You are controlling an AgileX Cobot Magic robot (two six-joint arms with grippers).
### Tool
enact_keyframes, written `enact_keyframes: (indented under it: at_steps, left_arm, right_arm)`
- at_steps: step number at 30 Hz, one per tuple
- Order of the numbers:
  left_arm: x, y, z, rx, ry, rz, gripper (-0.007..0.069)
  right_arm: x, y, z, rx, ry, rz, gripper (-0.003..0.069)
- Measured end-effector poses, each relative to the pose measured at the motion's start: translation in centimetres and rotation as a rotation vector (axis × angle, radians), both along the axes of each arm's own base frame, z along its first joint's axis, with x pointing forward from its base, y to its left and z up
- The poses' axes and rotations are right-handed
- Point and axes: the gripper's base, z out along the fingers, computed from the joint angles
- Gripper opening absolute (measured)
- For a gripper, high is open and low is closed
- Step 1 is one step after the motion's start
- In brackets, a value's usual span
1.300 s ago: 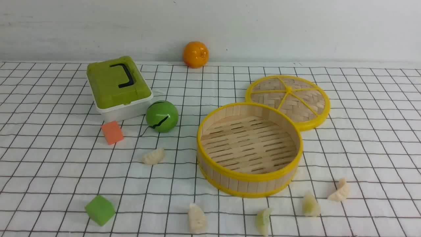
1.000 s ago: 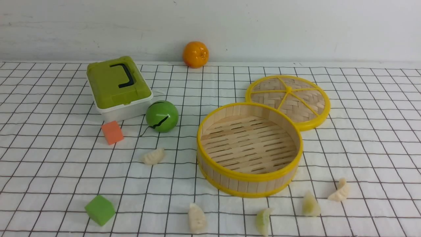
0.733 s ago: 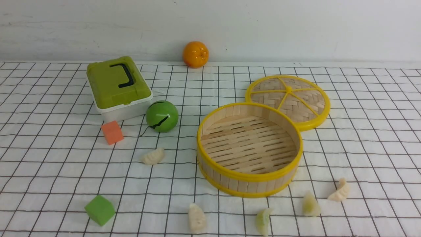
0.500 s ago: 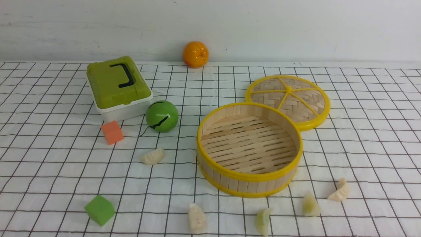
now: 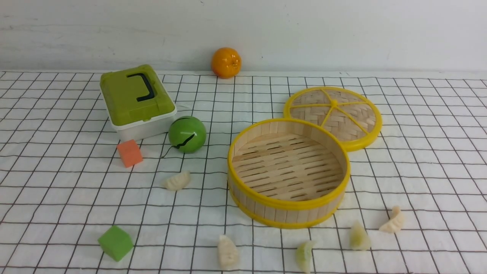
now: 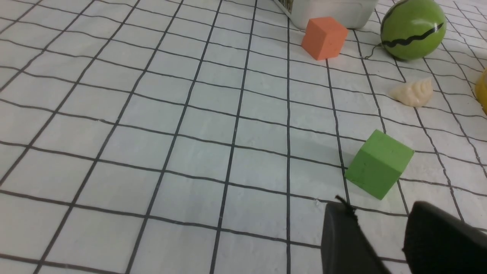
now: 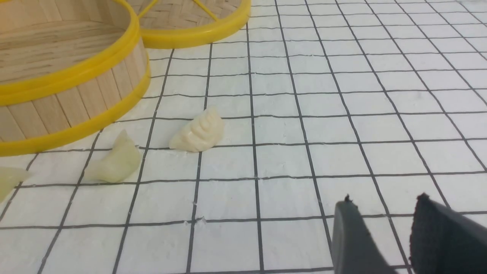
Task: Put the dumplings into the steamer on the table with the white tablecloth.
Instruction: 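Reach for and grasp a dumpling on the table with the left gripper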
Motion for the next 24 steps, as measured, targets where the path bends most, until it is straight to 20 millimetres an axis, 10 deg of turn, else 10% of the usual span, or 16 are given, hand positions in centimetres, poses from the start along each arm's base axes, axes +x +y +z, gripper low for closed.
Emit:
enact_keyframes:
  at_steps: [24]
  left_arm:
    - [0.0,0.0,-0.01,0.0,0.001,0.0,0.0239]
  right_arm:
    - [-0.02,0.42,-0.03,0.121,0.005,0.01,0.0239]
